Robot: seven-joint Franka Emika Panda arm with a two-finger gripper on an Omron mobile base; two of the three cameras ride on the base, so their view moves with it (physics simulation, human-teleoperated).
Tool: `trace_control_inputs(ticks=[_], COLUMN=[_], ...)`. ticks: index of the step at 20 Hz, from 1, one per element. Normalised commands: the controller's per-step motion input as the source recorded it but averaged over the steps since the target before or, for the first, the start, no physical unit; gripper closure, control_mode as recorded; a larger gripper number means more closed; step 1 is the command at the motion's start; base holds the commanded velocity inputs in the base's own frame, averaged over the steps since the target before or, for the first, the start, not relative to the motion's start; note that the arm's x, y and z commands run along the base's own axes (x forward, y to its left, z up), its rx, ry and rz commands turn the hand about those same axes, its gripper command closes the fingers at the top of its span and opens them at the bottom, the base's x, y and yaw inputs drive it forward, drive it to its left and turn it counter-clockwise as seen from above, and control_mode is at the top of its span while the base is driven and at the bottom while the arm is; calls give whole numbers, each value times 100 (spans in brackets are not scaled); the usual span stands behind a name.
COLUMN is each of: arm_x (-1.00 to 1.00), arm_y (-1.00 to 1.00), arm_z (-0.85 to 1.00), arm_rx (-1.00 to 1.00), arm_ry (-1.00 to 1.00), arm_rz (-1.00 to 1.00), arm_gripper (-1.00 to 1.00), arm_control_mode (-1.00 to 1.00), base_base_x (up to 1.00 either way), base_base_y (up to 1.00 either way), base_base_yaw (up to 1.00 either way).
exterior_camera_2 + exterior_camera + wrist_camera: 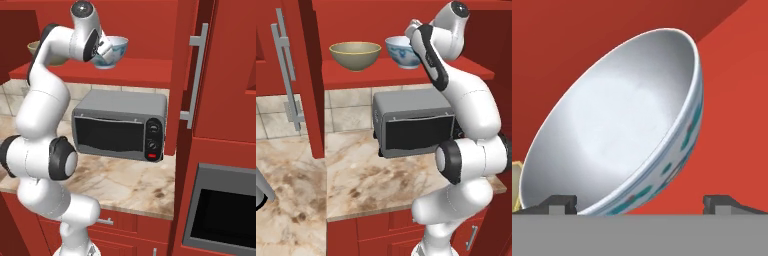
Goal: Pick up the bowls from the cabinet and place each bowl in front of a stool on the dining counter.
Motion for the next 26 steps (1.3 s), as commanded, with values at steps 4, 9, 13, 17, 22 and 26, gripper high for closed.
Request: trace_control_inputs(ticks=[4, 9, 13, 17, 22, 26], arm_x=[42, 31, 27, 19, 5, 9], arm_y=[0, 0, 0, -6, -19, -3], arm_z=[0, 0, -12, -34, -62, -43], arm_rx=[0, 0, 0, 0, 0, 0], arm_ry=[0, 0, 0, 0, 3, 0], arm_rz=[-3, -3, -3, -4, -5, -2], arm_gripper=[-100, -100, -100, -100, -100, 100], arm_control_mode=[-100, -100, -100, -100, -100, -100], base_base_x=[0, 0, 0, 0, 0, 0], base_base_y=[0, 0, 0, 0, 0, 0], base_base_yaw=[0, 0, 0, 0, 0, 0])
